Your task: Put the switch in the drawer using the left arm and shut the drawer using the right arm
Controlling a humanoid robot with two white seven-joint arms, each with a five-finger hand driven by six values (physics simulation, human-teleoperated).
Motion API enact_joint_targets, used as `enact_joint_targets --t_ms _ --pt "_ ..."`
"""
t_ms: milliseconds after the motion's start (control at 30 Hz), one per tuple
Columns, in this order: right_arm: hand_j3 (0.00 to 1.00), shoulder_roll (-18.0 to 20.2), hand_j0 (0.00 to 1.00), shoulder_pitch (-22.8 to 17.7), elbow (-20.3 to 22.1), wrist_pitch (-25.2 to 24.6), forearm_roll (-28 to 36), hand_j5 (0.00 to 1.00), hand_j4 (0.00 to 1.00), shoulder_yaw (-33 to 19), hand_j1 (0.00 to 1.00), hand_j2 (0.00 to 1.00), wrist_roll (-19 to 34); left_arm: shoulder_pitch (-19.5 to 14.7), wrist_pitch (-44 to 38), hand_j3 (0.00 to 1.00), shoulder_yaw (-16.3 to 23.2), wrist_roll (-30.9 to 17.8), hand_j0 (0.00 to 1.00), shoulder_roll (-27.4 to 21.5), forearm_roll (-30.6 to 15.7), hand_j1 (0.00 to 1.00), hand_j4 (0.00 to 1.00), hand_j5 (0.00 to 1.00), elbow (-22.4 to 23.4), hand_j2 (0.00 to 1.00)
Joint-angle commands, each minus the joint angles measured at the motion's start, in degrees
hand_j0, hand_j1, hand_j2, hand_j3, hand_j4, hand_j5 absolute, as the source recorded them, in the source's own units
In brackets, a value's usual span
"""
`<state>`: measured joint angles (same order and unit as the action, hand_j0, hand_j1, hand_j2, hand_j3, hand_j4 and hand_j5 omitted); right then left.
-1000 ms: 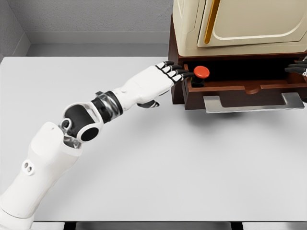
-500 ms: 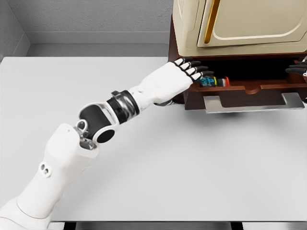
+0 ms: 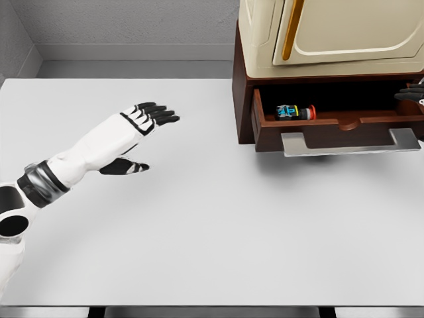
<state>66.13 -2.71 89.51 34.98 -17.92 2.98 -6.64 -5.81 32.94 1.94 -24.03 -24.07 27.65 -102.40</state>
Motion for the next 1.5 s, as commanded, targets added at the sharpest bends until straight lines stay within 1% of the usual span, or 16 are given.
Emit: enact_joint_targets --t_ms 0,33,67,100,133,167,200,333,467,533,733,800,1067,1200,1367,1467 --pt "0.90 0.0 0.90 0.1 -0.4 0.0 0.3 0.90 0.90 0.1 0.90 0.90 0.0 0.4 2.1 1.00 -10.3 -1.0 1.00 -0.9 -7.9 1.00 1.00 1.00 1.2 1.00" --pt "0.90 0.0 0.90 0.1 -0.4 0.0 0.3 0.90 0.90 0.1 0.90 0.90 0.0 1.5 2.1 1.00 -12.2 -1.9 1.00 -0.9 -9.8 1.00 1.00 1.00 2.1 1.00" --pt "0.90 0.0 0.90 0.1 -0.4 0.0 0.3 0.90 0.90 0.2 0.90 0.90 0.0 2.9 2.1 1.00 -15.4 -3.5 1.00 -1.1 -10.8 1.00 1.00 1.00 3.3 1.00" --pt "0.90 -0.2 0.90 0.2 -0.4 0.0 0.3 0.90 0.90 0.3 0.90 0.90 0.0 3.7 2.1 1.00 -17.5 -4.3 1.00 -1.3 -10.8 1.00 1.00 1.00 4.6 1.00" --pt "0.90 -0.2 0.90 0.3 -0.6 0.0 0.3 0.90 0.90 0.3 0.90 0.90 0.0 4.3 2.1 1.00 -19.2 -4.7 1.00 -1.3 -10.3 1.00 1.00 1.00 6.8 1.00" --pt "0.90 -0.3 0.90 0.3 -0.8 0.0 0.3 0.90 0.90 0.4 0.90 0.90 0.0 4.8 2.1 1.00 -20.6 -4.7 1.00 -1.2 -10.1 1.00 1.00 1.00 11.1 1.00" --pt "0.90 -1.2 0.90 0.3 -0.8 0.0 0.1 0.90 0.90 0.4 0.90 0.90 0.0 5.0 2.1 1.00 -20.7 -4.8 1.00 -1.2 -10.0 1.00 1.00 1.00 13.6 1.00" --pt "0.89 -1.4 0.89 0.3 -0.6 0.0 -0.2 0.89 0.89 0.4 0.89 0.89 0.0 5.3 2.1 1.00 -20.4 -4.9 1.00 -1.2 -9.5 1.00 1.00 1.00 16.4 1.00" --pt "0.89 -1.5 0.89 0.4 -0.5 0.0 -0.3 0.89 0.89 0.4 0.89 0.89 0.0 5.7 2.1 1.00 -20.2 -4.9 1.00 -1.0 -9.5 1.00 1.00 1.00 16.1 1.00" --pt "0.89 -3.5 0.89 0.4 -0.7 0.0 -0.7 0.89 0.89 0.4 0.89 0.89 0.1 5.7 2.1 1.00 -20.2 -4.9 1.00 -0.7 -8.7 1.00 1.00 1.00 15.9 1.00" --pt "0.89 -4.0 0.89 1.0 -0.6 0.0 -1.4 0.89 0.89 0.4 0.89 0.89 0.7 5.6 2.1 1.00 -20.1 -4.9 1.00 -0.5 -8.1 1.00 1.00 1.00 15.7 1.00" --pt "0.89 -5.6 0.89 1.7 -0.6 0.0 -1.5 0.89 0.89 0.4 0.89 0.89 1.7 5.7 2.1 1.00 -20.1 -4.9 1.00 -0.5 -8.1 1.00 1.00 1.00 15.7 1.00" --pt "0.89 -6.3 0.89 2.2 -0.8 0.0 -2.0 0.89 0.89 0.4 0.89 0.89 1.8 5.7 2.1 1.00 -20.1 -4.9 1.00 -0.2 -8.1 1.00 1.00 1.00 15.6 1.00" --pt "0.89 -7.9 0.89 4.1 -1.5 0.0 -3.2 0.89 0.89 0.4 0.89 0.89 1.8 5.7 2.1 1.00 -20.1 -4.9 1.00 0.0 -8.1 1.00 1.00 1.00 15.6 1.00" --pt "0.89 -8.2 0.89 4.2 -1.7 0.0 -3.3 0.89 0.89 0.5 0.89 0.89 1.8 5.7 2.1 1.00 -20.1 -4.9 1.00 0.1 -8.1 1.00 1.00 1.00 15.6 1.00" --pt "0.89 -9.1 0.89 5.1 -2.1 0.0 -3.9 0.89 0.89 1.1 0.89 0.89 1.8 5.7 2.1 1.00 -20.1 -4.9 1.00 0.1 -8.1 1.00 1.00 1.00 15.6 1.00"
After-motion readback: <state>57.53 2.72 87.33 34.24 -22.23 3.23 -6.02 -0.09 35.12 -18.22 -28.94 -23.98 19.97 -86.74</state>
